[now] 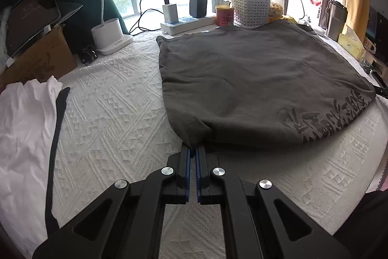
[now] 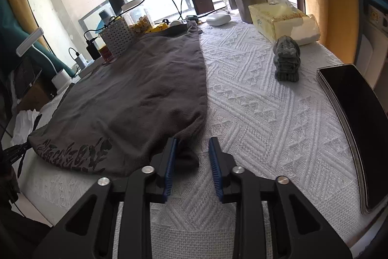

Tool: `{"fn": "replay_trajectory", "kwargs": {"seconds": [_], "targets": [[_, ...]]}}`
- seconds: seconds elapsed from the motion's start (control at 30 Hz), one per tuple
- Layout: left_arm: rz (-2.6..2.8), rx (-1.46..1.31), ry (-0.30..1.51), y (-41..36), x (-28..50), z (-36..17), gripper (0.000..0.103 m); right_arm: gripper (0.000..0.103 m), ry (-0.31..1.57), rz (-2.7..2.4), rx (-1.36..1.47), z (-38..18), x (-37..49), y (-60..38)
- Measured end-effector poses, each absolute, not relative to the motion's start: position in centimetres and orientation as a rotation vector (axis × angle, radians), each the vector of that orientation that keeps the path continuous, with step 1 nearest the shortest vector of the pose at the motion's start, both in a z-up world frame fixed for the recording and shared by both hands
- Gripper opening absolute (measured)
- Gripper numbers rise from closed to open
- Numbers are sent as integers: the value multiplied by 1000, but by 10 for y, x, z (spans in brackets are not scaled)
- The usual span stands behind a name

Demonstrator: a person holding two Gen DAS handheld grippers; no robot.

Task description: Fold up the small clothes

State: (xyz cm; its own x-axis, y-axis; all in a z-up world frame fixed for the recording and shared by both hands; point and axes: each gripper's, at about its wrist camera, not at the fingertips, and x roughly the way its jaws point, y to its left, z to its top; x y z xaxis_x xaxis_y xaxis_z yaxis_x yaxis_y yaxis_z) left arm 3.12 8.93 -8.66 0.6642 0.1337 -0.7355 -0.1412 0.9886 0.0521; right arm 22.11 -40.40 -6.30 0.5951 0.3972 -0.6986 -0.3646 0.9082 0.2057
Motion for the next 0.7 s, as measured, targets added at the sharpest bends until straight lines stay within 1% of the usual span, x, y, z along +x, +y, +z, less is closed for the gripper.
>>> {"fn": "replay_trajectory", "kwargs": {"seconds": [0.13,0.37,0.5,0.7], "targets": [[163,7,823,88,28,-83,2,6,807,438,5,-59,218,-402],[196,19,778,83,18,-65,2,4,717,397,-51,-28,203,-412],[196,20,760,81,11,-53,2,4,707,387,-124,-23,191,-405],[199,-11,775,84,-10,-50,2,4,712,369,-141,-22,168,-415]]}}
